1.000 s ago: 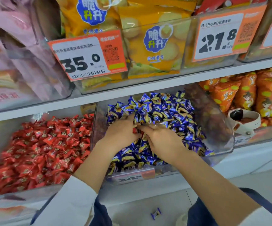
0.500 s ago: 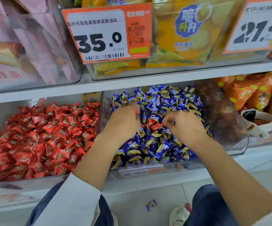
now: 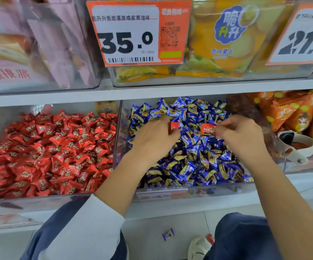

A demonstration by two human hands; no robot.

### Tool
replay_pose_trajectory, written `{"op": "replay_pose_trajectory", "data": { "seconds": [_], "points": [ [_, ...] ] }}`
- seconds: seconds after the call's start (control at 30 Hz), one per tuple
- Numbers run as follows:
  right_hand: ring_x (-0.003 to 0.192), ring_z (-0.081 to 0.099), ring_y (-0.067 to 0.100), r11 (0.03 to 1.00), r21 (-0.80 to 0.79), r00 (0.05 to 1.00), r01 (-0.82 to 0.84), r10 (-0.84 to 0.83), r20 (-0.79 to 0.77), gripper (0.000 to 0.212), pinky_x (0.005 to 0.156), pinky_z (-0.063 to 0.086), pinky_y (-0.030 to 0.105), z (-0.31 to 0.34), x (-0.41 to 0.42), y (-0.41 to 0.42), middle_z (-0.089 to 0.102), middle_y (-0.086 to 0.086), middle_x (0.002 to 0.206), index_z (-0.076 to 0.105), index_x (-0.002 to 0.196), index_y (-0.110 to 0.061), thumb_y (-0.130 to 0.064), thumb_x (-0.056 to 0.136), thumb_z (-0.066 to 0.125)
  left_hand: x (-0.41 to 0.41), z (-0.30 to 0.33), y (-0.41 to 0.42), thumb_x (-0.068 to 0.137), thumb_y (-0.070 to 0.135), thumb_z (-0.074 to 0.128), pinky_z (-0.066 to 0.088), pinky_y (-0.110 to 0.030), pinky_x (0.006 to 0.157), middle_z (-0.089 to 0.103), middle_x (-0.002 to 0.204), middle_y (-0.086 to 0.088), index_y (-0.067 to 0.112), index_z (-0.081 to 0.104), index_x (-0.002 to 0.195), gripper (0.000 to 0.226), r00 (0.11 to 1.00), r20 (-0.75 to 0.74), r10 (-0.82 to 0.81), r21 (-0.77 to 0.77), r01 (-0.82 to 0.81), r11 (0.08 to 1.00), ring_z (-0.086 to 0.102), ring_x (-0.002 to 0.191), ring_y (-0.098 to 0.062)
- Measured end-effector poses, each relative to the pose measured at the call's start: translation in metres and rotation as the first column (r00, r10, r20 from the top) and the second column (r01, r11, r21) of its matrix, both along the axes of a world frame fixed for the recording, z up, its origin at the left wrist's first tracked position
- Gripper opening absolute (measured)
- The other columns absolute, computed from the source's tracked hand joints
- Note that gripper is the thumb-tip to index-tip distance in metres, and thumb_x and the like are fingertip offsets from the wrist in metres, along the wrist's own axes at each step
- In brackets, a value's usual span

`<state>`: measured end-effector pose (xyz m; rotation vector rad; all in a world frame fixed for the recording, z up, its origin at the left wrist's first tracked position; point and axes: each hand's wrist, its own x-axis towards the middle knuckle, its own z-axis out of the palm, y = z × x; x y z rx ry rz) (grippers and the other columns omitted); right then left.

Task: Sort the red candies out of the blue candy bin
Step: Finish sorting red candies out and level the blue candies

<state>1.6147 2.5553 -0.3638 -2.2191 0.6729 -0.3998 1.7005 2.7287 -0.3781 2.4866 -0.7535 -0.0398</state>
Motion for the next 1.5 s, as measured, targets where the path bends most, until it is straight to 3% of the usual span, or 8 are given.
{"op": "replay_pose_trajectory", "data": {
  "seconds": [0.17, 0.47, 0.77, 0.9, 1.03, 1.17, 1.27, 1.5],
  "points": [
    [0.071, 0.07, 0.014, 0.961, 0.22, 0.983, -0.168, 0.18, -0.036, 0.009, 0.076, 0.057, 0.038, 0.0, 0.003, 0.017, 0.071, 0.002, 0.07, 0.066, 0.074, -0.018, -0.012, 0.081, 0.065, -0.006, 0.012, 0.003, 0.097, 0.025, 0.044, 0.029, -0.015, 0.039, 0.063, 0.079, -0.002, 0.014, 0.052, 0.11, 0.019, 0.944, -0.319, -0.082, -0.304, -0.02, 0.953, 0.04, 0.038, 0.0],
    [0.068, 0.07, 0.012, 0.809, 0.457, 0.927, -0.369, 0.352, 0.125, 0.003, 0.067, 0.058, 0.024, 0.006, 0.01, 0.052, 0.072, 0.007, 0.078, 0.066, 0.086, -0.01, -0.008, 0.088, 0.063, -0.032, 0.023, 0.029, 0.094, 0.049, 0.044, 0.042, -0.028, 0.058, 0.058, 0.067, 0.006, 0.024, 0.056, 0.091, 0.028, 1.0, 0.0, -0.024, -0.063, 0.023, 0.998, 0.053, 0.061, -0.007],
    [0.081, 0.068, 0.009, 0.932, 0.035, 0.931, -0.36, 0.361, -0.05, 0.008, 0.083, 0.052, 0.028, -0.017, 0.004, 0.041, 0.072, -0.009, 0.089, 0.069, 0.091, -0.028, -0.023, 0.088, 0.063, 0.006, 0.032, 0.14, 0.091, 0.046, 0.054, 0.045, -0.038, 0.077, 0.067, 0.092, -0.017, 0.016, 0.063, 0.102, 0.033, 0.892, 0.14, 0.43, -0.216, -0.396, 0.893, 0.061, 0.09, -0.037],
    [0.088, 0.063, 0.004, 0.925, -0.141, 0.929, -0.352, 0.326, -0.177, 0.015, 0.075, 0.045, 0.014, -0.024, -0.002, 0.032, 0.07, -0.01, 0.101, 0.068, 0.103, -0.026, -0.026, 0.091, 0.059, 0.016, 0.025, 0.136, 0.083, 0.045, 0.048, 0.038, -0.046, 0.101, 0.065, 0.113, -0.017, 0.008, 0.065, 0.113, 0.05, 0.922, 0.161, 0.351, -0.175, -0.324, 0.93, 0.057, 0.108, -0.035],
    [0.1, 0.062, 0.025, 0.912, -0.328, 0.944, -0.248, 0.151, -0.293, 0.044, 0.078, 0.049, 0.031, -0.028, 0.004, 0.014, 0.064, 0.007, 0.116, 0.052, 0.132, -0.022, -0.039, 0.092, 0.055, 0.002, 0.012, 0.108, 0.093, 0.042, 0.051, 0.035, -0.031, 0.1, 0.057, 0.129, -0.009, 0.011, 0.053, 0.13, 0.048, 0.981, 0.034, 0.19, -0.181, -0.181, 0.967, 0.051, 0.12, -0.029],
    [0.125, 0.044, 0.033, 0.957, -0.218, 0.903, -0.193, 0.086, -0.42, 0.081, 0.09, 0.043, 0.037, -0.041, 0.023, 0.003, 0.04, 0.019, 0.141, 0.016, 0.15, -0.024, -0.065, 0.086, 0.044, -0.002, 0.003, 0.085, 0.093, 0.044, 0.051, 0.045, -0.035, 0.093, 0.05, 0.137, -0.005, 0.025, 0.019, 0.148, 0.067, 0.95, -0.273, 0.149, -0.235, -0.216, 0.948, 0.059, 0.108, -0.028],
    [0.143, 0.015, 0.035, 0.953, -0.158, 0.878, -0.257, 0.162, -0.451, 0.09, 0.108, 0.03, 0.05, -0.053, 0.035, 0.017, 0.021, 0.015, 0.153, 0.005, 0.149, -0.039, -0.08, 0.076, 0.037, 0.003, 0.002, 0.081, 0.095, 0.026, 0.05, 0.043, -0.024, 0.061, 0.059, 0.093, 0.006, 0.024, 0.015, 0.15, 0.065, 0.945, -0.28, 0.17, -0.252, -0.243, 0.937, 0.054, 0.067, -0.008],
    [0.138, 0.028, 0.031, 0.8, -0.039, 0.747, -0.599, 0.541, -0.387, 0.069, 0.11, 0.03, 0.037, -0.051, 0.032, 0.066, 0.031, 0.013, 0.148, 0.029, 0.142, -0.042, -0.06, 0.082, 0.058, 0.005, 0.0, 0.077, 0.093, 0.009, 0.046, 0.034, -0.03, 0.065, 0.055, 0.094, -0.006, 0.02, 0.025, 0.145, 0.057, 0.946, -0.227, 0.23, -0.208, -0.278, 0.938, 0.055, 0.07, -0.02]
  ]
}}
